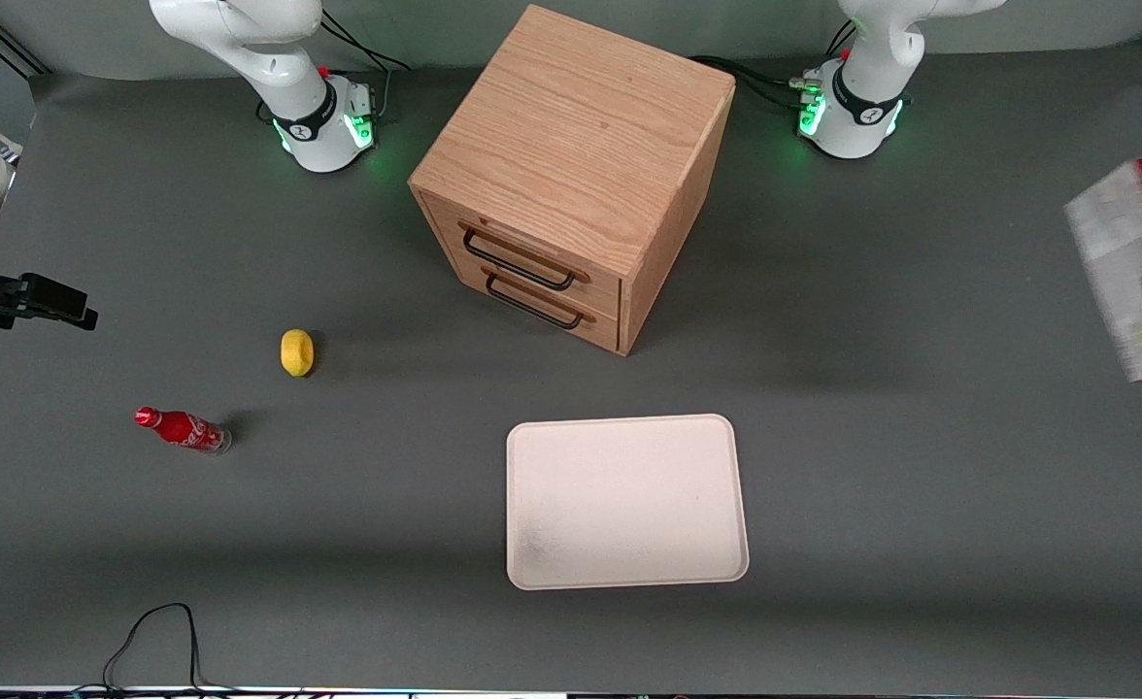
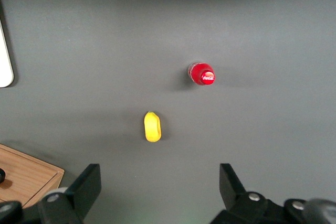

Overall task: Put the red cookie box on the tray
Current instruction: 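Lift the cookie box upright and carry it toward the white tray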

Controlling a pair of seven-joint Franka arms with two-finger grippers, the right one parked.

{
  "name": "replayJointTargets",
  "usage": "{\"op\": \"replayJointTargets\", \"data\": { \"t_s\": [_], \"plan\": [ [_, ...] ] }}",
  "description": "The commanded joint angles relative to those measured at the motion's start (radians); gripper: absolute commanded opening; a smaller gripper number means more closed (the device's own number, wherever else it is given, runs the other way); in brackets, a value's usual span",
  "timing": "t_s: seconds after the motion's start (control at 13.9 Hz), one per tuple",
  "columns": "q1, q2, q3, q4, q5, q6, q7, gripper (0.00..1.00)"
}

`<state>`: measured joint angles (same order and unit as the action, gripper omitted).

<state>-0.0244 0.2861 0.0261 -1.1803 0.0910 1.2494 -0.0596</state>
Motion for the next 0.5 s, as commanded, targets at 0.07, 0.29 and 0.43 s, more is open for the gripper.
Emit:
{"op": "replayJointTargets", "data": {
  "t_s": [0.07,0.29,0.43],
  "plan": [
    [-0.127,0.106,-0.090,0.080,-0.025,0.017,-0.335,0.00],
    [-0.138,0.183,-0.225,0.093,-0.025,0.105,-0.500,0.00],
    [-0.140,0.237,-0.284,0.097,-0.025,0.180,-0.535,0.00]
  ]
}}
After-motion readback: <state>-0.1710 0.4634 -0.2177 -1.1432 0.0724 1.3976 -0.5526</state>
